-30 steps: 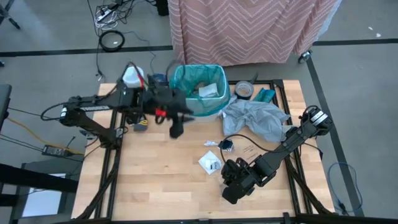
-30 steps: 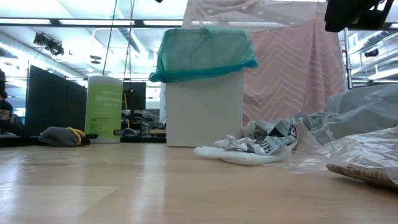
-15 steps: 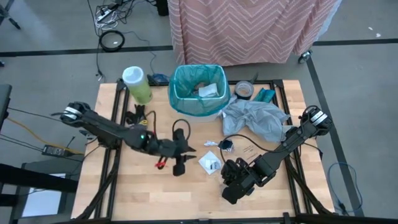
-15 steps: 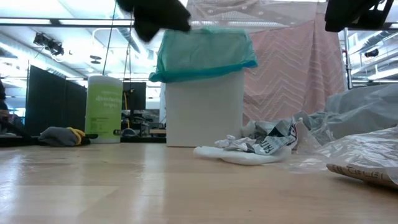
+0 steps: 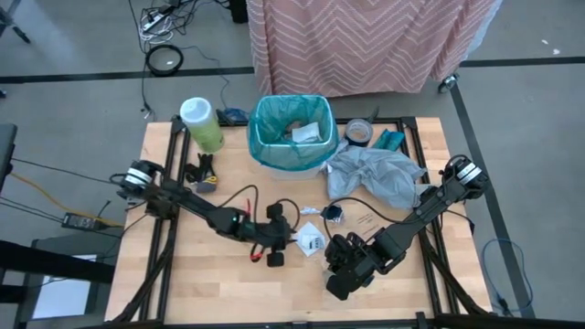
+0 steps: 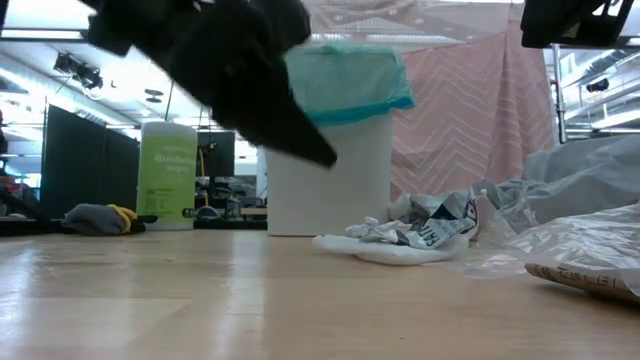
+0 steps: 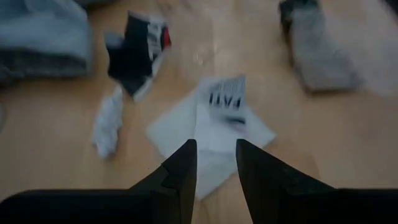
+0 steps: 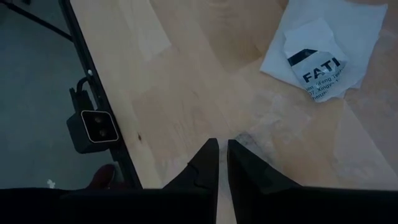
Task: Place trash/remove bag and relplace
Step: Put the white tissue into the trash bin
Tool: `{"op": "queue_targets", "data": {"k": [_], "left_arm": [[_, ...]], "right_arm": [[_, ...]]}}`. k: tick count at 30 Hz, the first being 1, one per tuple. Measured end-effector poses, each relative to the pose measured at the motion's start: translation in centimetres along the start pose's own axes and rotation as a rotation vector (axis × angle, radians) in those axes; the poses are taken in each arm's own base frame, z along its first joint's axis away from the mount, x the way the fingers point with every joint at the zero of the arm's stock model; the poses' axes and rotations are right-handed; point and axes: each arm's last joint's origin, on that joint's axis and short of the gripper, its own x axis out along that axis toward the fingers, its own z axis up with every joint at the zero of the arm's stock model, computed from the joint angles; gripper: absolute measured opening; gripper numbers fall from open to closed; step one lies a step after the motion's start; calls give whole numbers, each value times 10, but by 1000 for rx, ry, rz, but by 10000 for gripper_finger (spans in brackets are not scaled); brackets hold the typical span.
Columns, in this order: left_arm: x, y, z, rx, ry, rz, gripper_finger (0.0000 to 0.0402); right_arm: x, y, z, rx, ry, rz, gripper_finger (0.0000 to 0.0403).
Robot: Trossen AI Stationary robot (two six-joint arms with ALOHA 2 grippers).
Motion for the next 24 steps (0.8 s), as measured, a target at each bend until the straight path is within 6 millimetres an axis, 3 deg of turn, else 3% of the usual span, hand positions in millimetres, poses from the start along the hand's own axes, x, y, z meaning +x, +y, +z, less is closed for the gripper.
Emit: {"op": "queue_targets", "data": {"k": [20, 24], "left_arm": [[42, -7, -38, 34, 60, 28, 120], [48, -7, -43, 7, 63, 33, 103]], "right_arm": [[0, 1, -2, 23, 24, 13, 23], [-1, 2, -3, 22, 31, 21, 25]]}}
